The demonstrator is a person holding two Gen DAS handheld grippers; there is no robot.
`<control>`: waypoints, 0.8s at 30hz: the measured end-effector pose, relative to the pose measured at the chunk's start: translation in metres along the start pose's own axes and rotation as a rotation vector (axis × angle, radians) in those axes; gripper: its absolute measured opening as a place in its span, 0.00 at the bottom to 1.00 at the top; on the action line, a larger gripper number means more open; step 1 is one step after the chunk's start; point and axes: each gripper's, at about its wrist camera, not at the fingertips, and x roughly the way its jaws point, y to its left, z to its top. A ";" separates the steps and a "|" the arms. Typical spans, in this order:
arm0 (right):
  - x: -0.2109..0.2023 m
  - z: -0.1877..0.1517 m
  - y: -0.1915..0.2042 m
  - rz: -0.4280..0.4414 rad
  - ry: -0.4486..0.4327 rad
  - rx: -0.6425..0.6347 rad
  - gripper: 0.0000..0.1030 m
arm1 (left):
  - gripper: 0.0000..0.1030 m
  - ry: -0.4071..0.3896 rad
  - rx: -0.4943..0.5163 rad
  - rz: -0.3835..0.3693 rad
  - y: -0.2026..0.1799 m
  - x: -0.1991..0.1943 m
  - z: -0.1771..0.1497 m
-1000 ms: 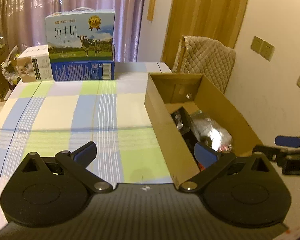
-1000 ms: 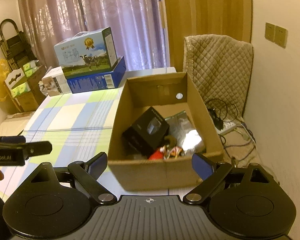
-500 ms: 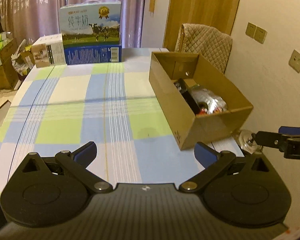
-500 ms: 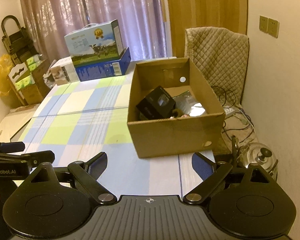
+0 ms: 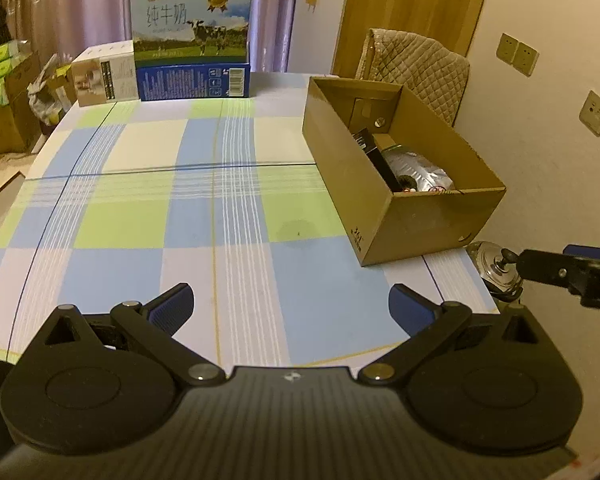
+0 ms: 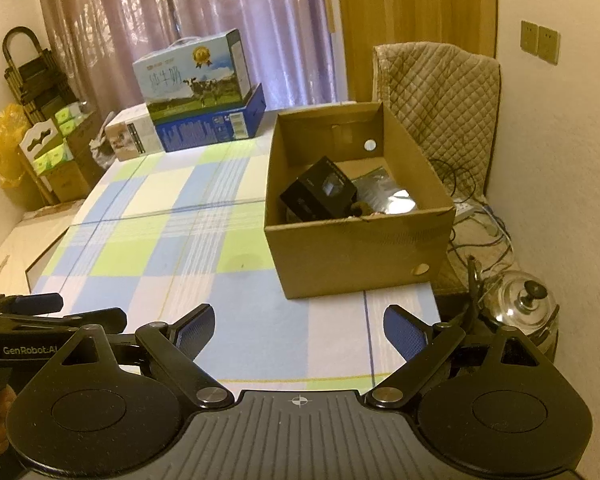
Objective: Organize objects
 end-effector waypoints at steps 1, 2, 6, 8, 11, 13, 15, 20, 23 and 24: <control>0.001 -0.001 0.000 -0.001 0.003 0.000 0.86 | 0.99 0.002 0.002 0.002 0.000 0.000 -0.001; 0.002 -0.001 0.000 -0.002 0.005 0.000 0.86 | 0.99 0.005 0.003 0.004 -0.001 0.001 -0.002; 0.003 -0.001 -0.001 -0.003 0.008 0.004 0.86 | 0.99 0.014 -0.001 0.014 -0.001 0.004 -0.002; 0.004 -0.001 -0.002 -0.006 0.010 0.006 0.86 | 0.99 0.017 -0.007 0.016 0.000 0.004 -0.002; 0.005 -0.001 -0.003 -0.008 0.013 0.011 0.86 | 0.99 0.021 -0.006 0.020 0.000 0.006 -0.003; 0.006 -0.001 -0.004 -0.007 0.016 0.014 0.86 | 0.99 0.023 -0.006 0.020 0.000 0.007 -0.003; 0.007 -0.002 -0.004 -0.007 0.019 0.014 0.86 | 0.99 0.026 -0.007 0.018 -0.001 0.008 -0.004; 0.008 -0.003 -0.004 -0.003 0.021 0.014 0.86 | 0.99 0.028 -0.010 0.018 -0.002 0.009 -0.005; 0.008 -0.003 -0.003 -0.001 0.021 0.013 0.86 | 0.99 0.031 -0.013 0.016 -0.001 0.010 -0.005; 0.009 -0.003 -0.003 0.000 0.021 0.012 0.86 | 0.99 0.031 -0.013 0.016 0.000 0.010 -0.005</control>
